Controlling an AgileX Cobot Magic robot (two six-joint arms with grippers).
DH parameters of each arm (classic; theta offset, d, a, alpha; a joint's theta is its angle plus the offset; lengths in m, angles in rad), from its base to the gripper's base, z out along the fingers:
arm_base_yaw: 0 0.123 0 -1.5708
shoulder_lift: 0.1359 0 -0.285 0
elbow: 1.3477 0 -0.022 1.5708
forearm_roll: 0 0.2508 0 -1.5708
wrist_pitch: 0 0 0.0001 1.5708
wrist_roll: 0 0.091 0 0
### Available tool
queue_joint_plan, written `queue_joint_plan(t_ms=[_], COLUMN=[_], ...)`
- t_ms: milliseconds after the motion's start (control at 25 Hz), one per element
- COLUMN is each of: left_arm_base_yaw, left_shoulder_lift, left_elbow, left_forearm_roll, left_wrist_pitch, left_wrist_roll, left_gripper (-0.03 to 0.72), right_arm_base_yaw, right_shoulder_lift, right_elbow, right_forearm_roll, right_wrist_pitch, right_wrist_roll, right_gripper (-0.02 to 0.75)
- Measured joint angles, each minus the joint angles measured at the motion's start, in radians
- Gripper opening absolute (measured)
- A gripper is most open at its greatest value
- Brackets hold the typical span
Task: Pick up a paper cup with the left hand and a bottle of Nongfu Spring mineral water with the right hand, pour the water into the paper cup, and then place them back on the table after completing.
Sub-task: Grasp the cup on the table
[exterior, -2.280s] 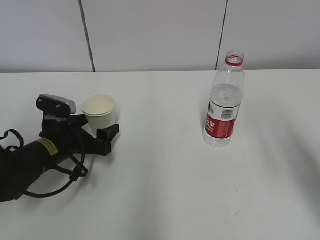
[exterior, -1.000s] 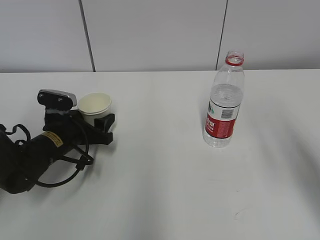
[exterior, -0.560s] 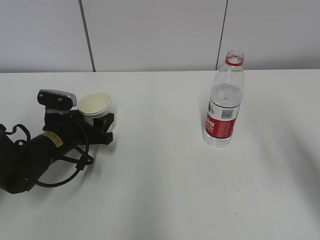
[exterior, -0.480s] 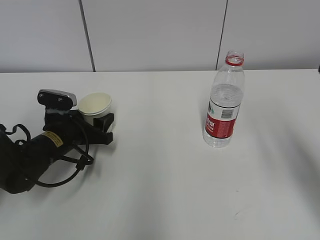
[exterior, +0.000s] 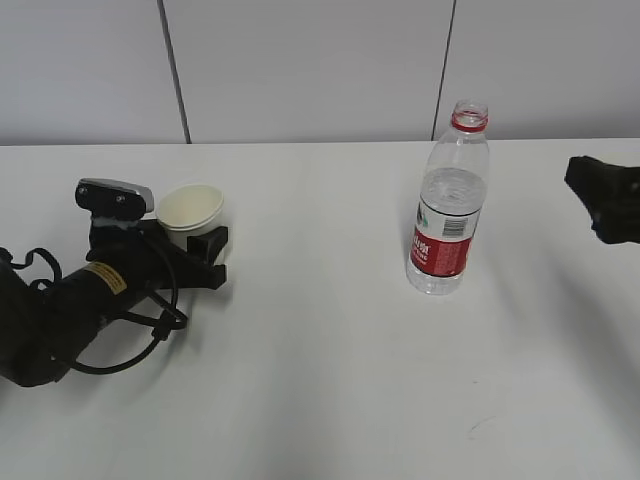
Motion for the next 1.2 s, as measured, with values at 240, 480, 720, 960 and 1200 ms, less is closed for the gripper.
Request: queue_joint_plan(t_ms=[240, 480, 720, 960, 1200], left_arm_base_yaw=[0.000, 0.000, 0.000, 0.000, 0.000], left_shoulder_lift=[0.000, 0.000, 0.000, 0.000, 0.000], left_elbow=[0.000, -0.001, -0.001, -0.001, -0.001], left_forearm_roll=[0.032, 0.057, 0.072, 0.076, 0.082], left_wrist_pitch=[0.000, 0.000, 0.000, 0.000, 0.000], left_wrist_roll=[0.000, 0.000, 0.000, 0.000, 0.000], left_gripper=[0.445, 0.445, 0.445, 0.445, 0.445], right_arm_base_yaw=[0.000, 0.000, 0.000, 0.000, 0.000], right_shoulder_lift=[0.168, 0.357, 0.531, 0.635, 0.688], right_elbow=[0.000, -0.004, -0.015, -0.067, -0.135], right_forearm_roll=[-0.061, -0.100, -0.148, -0.198, -0.238], right_wrist_pitch=[-0.130, -0.349, -0.534, -0.586, -0.593], right_wrist_roll=[0.041, 0.047, 0.099, 0.117, 0.119], right_gripper=[0.589, 0.589, 0.641, 0.672, 0.668])
